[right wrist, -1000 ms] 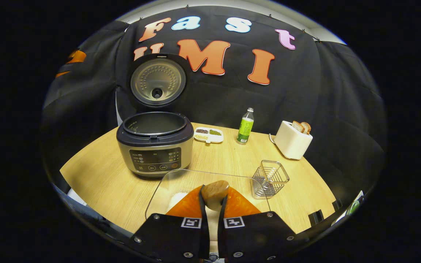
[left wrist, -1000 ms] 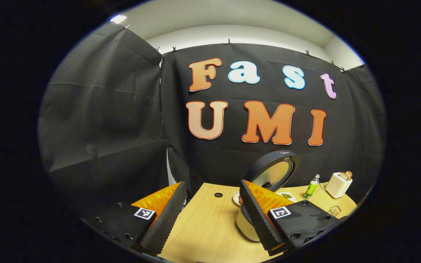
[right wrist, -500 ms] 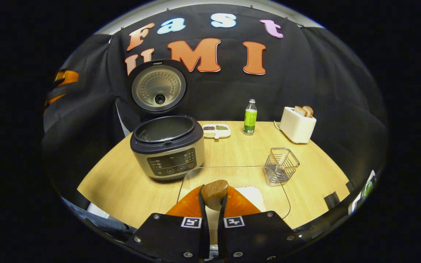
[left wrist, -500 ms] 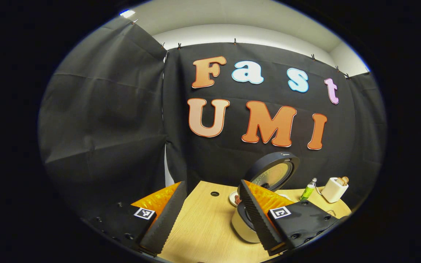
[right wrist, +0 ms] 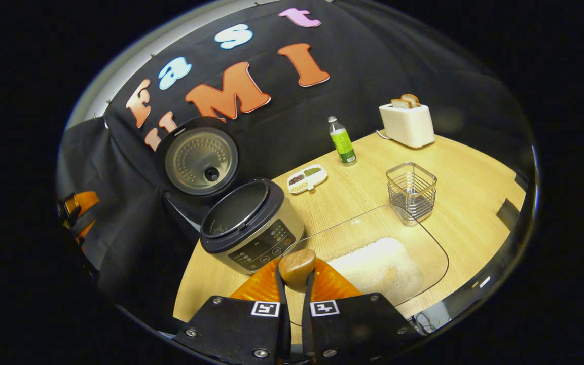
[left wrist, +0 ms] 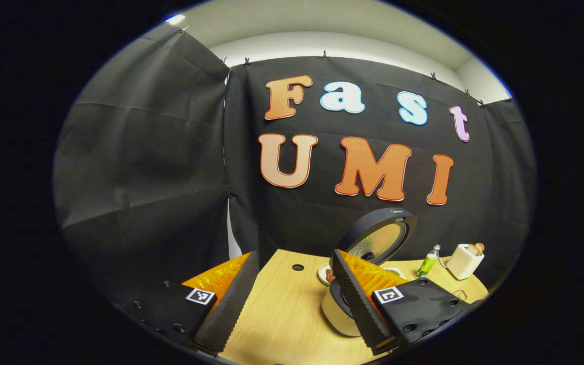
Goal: Close the left gripper, press the button to open the rice cooker; take a wooden spoon from the chopstick holder with the right hand, scoop a spoonful of rice and pour it into the rice cooker, then put the wooden spoon back into the chopstick holder.
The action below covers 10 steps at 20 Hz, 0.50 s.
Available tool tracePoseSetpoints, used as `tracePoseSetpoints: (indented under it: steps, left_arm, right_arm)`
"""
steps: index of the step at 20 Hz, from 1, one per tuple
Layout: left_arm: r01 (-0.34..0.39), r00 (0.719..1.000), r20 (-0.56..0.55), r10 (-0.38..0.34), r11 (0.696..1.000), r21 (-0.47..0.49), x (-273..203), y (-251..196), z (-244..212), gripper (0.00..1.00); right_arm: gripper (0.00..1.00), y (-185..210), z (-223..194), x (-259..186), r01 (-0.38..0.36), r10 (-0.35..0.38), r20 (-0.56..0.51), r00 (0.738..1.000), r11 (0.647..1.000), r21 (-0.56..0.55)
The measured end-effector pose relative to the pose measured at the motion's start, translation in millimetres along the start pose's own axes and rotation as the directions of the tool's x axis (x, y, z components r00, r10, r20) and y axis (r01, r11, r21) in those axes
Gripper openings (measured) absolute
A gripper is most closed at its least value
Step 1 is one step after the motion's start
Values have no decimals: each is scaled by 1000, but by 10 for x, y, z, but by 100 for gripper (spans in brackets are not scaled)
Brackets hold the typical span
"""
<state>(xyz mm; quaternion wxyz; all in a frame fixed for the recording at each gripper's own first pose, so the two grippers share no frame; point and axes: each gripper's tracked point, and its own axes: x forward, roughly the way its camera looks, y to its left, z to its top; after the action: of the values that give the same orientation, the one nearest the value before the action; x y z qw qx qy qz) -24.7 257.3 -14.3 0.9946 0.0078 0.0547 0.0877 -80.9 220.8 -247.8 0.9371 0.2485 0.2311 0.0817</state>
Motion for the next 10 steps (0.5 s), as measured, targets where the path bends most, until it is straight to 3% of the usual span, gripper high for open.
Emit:
tracePoseSetpoints:
  steps: [4, 10]
  left_arm:
    - [3, 1000, 5, -3, 1000, 3, 5, -4, 30, 95]
    - [6, 1000, 13, -6, 1000, 12, -5, -33, 77, 95]
  right_arm:
    - [8, -271, 90, 38, 2, 4, -22, 1000, 967, 255]
    - [8, -602, 118, -19, -9, 32, -37, 999, 863, 506]
